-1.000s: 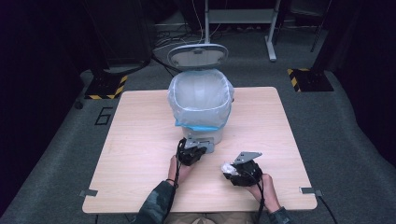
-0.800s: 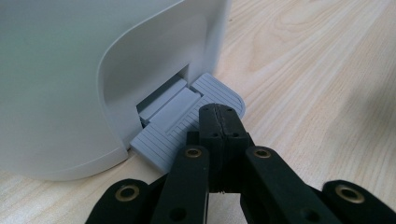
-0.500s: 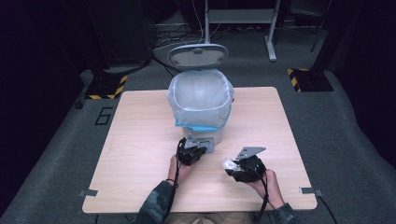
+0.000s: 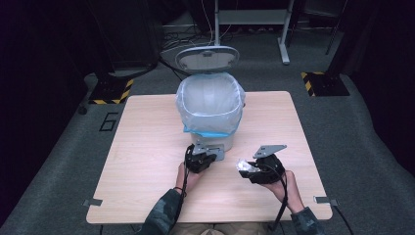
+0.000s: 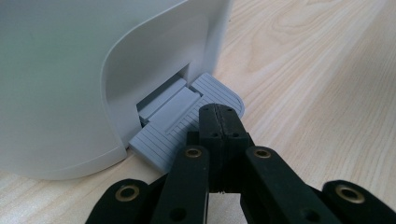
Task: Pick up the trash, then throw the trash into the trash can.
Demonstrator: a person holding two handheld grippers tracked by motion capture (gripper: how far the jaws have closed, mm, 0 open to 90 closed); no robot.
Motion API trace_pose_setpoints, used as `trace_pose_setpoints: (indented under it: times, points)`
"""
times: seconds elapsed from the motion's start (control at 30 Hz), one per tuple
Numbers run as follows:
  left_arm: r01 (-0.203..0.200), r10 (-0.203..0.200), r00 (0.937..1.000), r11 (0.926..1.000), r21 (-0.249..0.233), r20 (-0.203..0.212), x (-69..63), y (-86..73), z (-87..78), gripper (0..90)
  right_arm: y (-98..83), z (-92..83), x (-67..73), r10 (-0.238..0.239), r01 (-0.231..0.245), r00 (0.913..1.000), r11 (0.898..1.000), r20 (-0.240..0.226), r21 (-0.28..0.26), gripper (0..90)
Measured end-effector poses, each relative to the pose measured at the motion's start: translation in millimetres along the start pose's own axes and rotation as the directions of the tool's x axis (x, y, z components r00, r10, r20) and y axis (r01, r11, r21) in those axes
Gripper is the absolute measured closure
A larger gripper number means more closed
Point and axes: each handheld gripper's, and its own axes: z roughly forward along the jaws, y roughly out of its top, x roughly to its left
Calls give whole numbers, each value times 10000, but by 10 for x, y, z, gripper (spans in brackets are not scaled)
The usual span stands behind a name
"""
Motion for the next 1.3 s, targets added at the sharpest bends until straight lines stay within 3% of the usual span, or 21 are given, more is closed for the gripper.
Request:
trace_pose_setpoints:
  times: [0.47, 0.7, 0.73, 0.83, 0.93, 0.97, 1.2, 1.27, 1.3]
  points:
    - [-109, 108, 9999, 9999, 104, 25, 13, 2, -7, 898, 163, -209, -45, -293, 292, 9994, 9996, 188, 7, 570]
    - [157, -156, 9998, 9999, -49, 108, 11, 0, 2, 898, 254, -301, -68, -384, 386, 9990, 9992, 209, -76, 570]
    - [-244, 244, 9996, 9997, 25, 123, 39, 8, -4, 898, 271, -311, -68, -389, 391, 9990, 9992, 203, -90, 570]
    - [-239, 239, 9996, 9997, 22, 125, 38, 8, -5, 898, 324, -341, -61, -464, 467, 9987, 9988, 229, -121, 570]
    - [160, -160, 9998, 9999, -49, 109, 11, 0, 1, 898, 372, -367, -56, -587, 590, 9981, 9981, 191, -152, 570]
    - [-242, 241, 9996, 9997, 24, 124, 38, 8, -5, 898, 385, -371, -59, -614, 616, 9980, 9980, 165, -168, 570]
    - [-163, 162, 9997, 9999, 48, 173, 50, 7, -7, 898, 513, -395, -104, -598, 598, 9982, 9978, 4, -296, 570]
    - [-425, 423, 9990, 9990, 163, 112, 52, 11, -13, 899, 541, -400, -94, -686, 686, 9976, 9972, 24, -286, 570]
    - [-354, 352, 9993, 9993, 151, 145, 54, 11, -13, 898, 552, -407, -90, -703, 703, 9975, 9970, 9, -308, 570]
